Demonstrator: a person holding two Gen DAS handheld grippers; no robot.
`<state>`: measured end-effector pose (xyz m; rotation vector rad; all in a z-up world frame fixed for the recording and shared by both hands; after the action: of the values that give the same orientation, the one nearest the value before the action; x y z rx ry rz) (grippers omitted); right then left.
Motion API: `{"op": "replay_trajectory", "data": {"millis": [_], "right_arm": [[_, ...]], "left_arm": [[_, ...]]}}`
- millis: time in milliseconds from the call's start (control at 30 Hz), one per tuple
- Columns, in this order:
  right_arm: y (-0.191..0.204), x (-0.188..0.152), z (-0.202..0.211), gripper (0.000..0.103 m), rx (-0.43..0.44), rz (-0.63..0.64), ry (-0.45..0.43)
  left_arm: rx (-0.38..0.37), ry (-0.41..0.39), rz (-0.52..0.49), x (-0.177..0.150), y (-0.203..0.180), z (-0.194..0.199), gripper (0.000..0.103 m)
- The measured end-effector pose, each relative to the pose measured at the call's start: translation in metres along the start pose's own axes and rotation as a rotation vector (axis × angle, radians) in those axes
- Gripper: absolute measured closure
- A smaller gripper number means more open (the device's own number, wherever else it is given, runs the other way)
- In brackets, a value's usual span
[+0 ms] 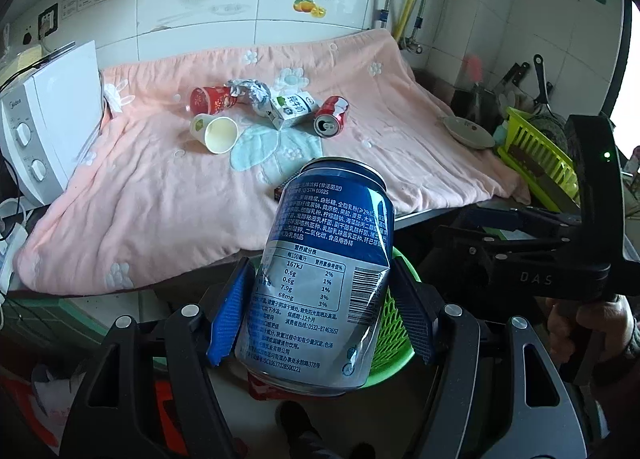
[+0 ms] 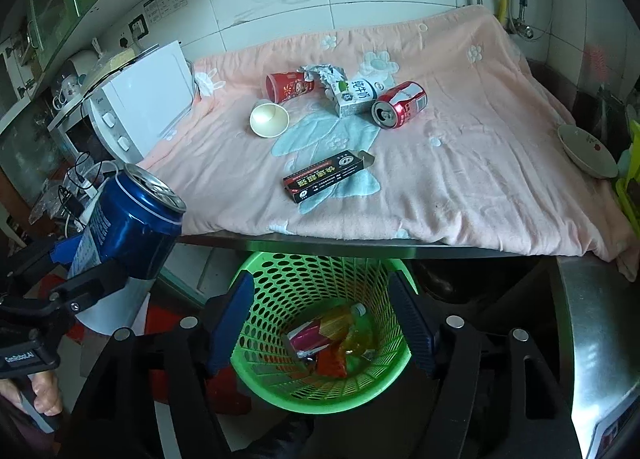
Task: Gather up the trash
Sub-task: 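Drop the blue can into the green basket by opening the left tool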
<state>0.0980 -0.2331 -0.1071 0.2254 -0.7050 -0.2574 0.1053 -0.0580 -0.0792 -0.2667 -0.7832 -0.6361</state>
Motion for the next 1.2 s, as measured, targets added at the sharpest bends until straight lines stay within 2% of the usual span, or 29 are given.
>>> {"op": "replay_trajectory", "data": {"millis": [300,733,833,1000,1200], "right_arm": [[-0.020,0.001,0.022,0.029,-0.032,-0.038,-0.042],[-0.036,-0.002,0.030,0.028,-0.041,-0.080,-0.051],[-0.038,-0.002,0.029,0.028,-0.040,-0.088,-0.048],[-0.038,0.000,0.025,0.028,-0.033,-0.094,-0.039],[-0.030,0.004,0.012,0.028,-0.025,-0.087,-0.009]], "left_arm": [[-0.043,0.049,-0.023,-0.004,-0.020,-0.027,0.035],[-0.109,0.099,-0.049,0.003,-0.048,-0.066,0.033],[-0.109,0.094,-0.057,0.006,-0.051,-0.067,0.027],[-0.091,0.087,-0.049,0.007,-0.046,-0.063,0.026],[-0.041,0.074,0.000,0.007,-0.020,-0.053,0.026]]}}
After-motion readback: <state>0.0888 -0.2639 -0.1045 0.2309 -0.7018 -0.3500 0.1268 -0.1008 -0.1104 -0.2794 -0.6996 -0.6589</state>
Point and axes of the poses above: each gripper's, at about its wrist camera, not at the fingertips, and z roughly against the way its jaws point, y to its left, x to its top, the point moved 4 cm from there along -z, roughly the way its jaws point, and after that the axes turned 13 degrees about -z, right-handed, at the moved point
